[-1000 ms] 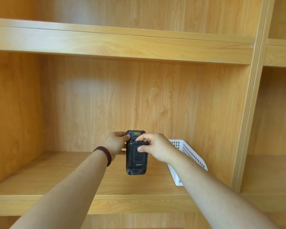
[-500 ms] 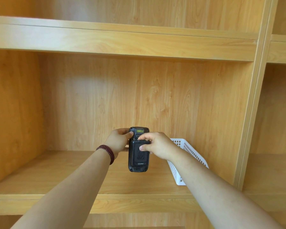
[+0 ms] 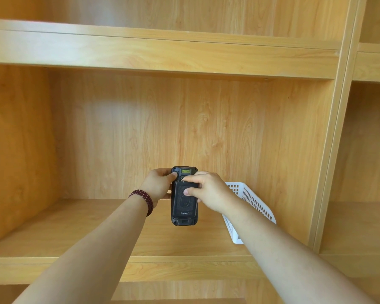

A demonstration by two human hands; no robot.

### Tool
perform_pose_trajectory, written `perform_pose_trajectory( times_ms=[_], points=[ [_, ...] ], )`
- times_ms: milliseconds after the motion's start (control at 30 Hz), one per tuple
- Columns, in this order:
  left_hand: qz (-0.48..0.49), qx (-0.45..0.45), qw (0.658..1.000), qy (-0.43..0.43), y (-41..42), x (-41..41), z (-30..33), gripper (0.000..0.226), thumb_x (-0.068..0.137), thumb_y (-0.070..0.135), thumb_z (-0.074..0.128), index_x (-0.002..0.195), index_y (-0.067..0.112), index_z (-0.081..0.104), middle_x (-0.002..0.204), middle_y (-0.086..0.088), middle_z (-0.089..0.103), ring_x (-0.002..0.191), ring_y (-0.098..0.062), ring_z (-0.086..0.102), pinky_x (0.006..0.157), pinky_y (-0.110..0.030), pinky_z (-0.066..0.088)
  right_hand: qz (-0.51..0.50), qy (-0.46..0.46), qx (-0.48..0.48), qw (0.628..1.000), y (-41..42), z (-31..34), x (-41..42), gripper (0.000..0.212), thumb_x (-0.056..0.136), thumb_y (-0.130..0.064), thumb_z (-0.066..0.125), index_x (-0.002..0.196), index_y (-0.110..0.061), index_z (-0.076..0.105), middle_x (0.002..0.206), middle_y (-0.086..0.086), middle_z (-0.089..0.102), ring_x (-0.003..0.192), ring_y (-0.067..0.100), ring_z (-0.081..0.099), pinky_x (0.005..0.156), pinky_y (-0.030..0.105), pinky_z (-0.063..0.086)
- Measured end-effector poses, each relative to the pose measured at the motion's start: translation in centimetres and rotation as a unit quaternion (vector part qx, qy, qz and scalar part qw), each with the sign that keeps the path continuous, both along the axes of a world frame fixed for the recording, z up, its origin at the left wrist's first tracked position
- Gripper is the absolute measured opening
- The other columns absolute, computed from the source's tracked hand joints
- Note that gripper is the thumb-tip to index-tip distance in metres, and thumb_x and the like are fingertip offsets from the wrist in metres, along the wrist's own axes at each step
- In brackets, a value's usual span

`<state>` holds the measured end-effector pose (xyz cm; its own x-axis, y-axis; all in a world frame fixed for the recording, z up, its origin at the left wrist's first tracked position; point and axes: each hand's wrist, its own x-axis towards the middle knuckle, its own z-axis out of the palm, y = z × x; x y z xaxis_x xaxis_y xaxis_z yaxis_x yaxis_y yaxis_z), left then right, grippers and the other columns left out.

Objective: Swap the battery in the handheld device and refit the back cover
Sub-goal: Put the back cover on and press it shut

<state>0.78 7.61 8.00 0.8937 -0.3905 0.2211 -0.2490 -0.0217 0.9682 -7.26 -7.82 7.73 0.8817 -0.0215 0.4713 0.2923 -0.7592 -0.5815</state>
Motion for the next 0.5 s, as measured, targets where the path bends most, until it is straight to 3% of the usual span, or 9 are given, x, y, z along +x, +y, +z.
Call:
perform_pose_trajectory(
  times_ms=[200,367,500],
  points=[
    [0.003,0.004,1.000,0.009,0.4,0.0,0.3,0.016,0.099,0.019,0.052,0.098,0.018,0.068,0.080,-0.002,0.077,0.074,-0.017,0.074,0.052,-0.029,0.058,0.022,-0.043,-0.011,0.999,0.0,0.0,-0.4,0.034,0.084,-0.022,0.073,0.118,-0.023,0.070,0.093,-0.020,0.059,0.070,-0.017,0.052,0.070,0.016,0.044],
    [0.008,0.015,1.000,0.020,0.9,0.0,0.4,0.018,0.100,0.020,0.051,0.106,0.013,0.067,0.091,-0.008,0.076,0.081,-0.021,0.073,0.052,-0.029,0.058,0.036,-0.057,-0.007,0.998,-0.1,0.3,-1.0,0.030,0.085,-0.021,0.072,0.114,-0.026,0.072,0.095,-0.021,0.061,0.076,-0.006,0.056,0.082,0.038,0.057],
    [0.011,0.009,0.999,0.033,1.0,-0.1,0.4,0.018,0.099,0.020,0.052,0.107,0.012,0.067,0.091,-0.008,0.076,0.079,-0.019,0.073,0.049,-0.027,0.056,0.042,-0.060,-0.018,0.997,-0.1,0.4,-1.3,0.029,0.084,-0.022,0.073,0.113,-0.026,0.072,0.094,-0.023,0.061,0.077,-0.008,0.055,0.079,0.031,0.054]
  ],
)
